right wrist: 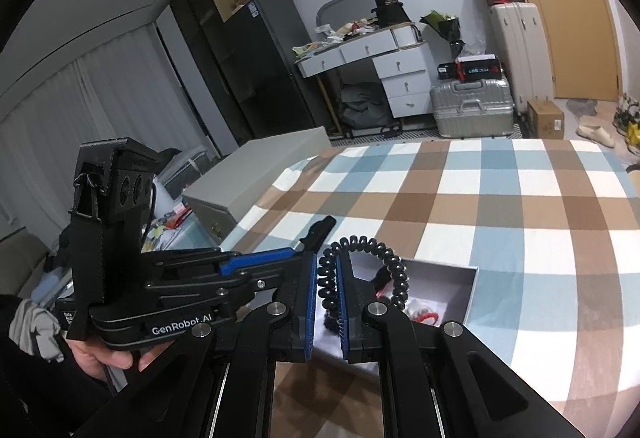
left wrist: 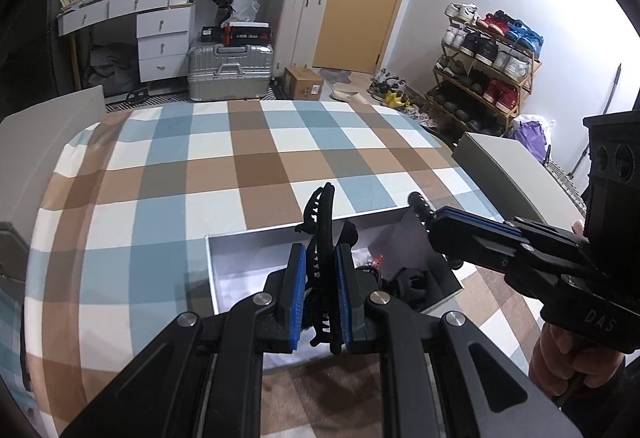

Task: Organize jewelry
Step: 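Carry the clip and coil tie into the box and open both tools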

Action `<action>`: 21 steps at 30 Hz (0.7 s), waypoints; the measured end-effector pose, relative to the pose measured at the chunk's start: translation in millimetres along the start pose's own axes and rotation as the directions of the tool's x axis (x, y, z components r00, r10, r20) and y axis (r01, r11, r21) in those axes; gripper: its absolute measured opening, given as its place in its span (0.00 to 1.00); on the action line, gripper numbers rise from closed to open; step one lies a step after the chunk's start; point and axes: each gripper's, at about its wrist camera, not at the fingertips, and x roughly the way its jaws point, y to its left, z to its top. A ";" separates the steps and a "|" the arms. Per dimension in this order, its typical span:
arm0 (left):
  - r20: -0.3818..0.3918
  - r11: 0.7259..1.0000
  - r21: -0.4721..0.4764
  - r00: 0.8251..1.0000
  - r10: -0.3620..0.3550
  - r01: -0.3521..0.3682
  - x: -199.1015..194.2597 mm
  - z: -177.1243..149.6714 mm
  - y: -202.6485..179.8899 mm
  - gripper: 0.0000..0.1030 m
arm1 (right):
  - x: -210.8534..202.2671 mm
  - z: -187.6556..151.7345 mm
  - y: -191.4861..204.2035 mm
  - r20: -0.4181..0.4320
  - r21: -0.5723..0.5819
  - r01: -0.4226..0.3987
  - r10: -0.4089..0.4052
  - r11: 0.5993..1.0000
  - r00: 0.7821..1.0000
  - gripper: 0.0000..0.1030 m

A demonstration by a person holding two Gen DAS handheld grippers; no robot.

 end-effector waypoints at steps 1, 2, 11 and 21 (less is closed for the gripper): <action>-0.003 1.000 0.005 1.000 -0.002 0.002 2.2 1.1 -0.5 0.10 | 1.2 0.3 -0.7 -0.002 -0.001 0.001 -0.001 1.000 1.000 0.09; -0.006 1.000 0.008 1.000 -0.005 0.005 4.1 1.8 -0.2 0.10 | 3.9 0.5 -2.6 -0.008 0.002 0.002 -0.002 1.000 1.000 0.09; -0.047 0.998 0.020 0.998 -0.053 0.054 17.6 2.9 2.3 0.10 | 21.2 -4.5 -17.1 -0.050 0.030 0.014 -0.013 0.999 0.999 0.09; -0.055 0.991 -0.001 0.989 -0.136 0.136 23.7 5.9 8.0 0.22 | 21.5 -8.3 -32.7 -0.047 0.103 0.023 -0.018 0.994 0.999 0.16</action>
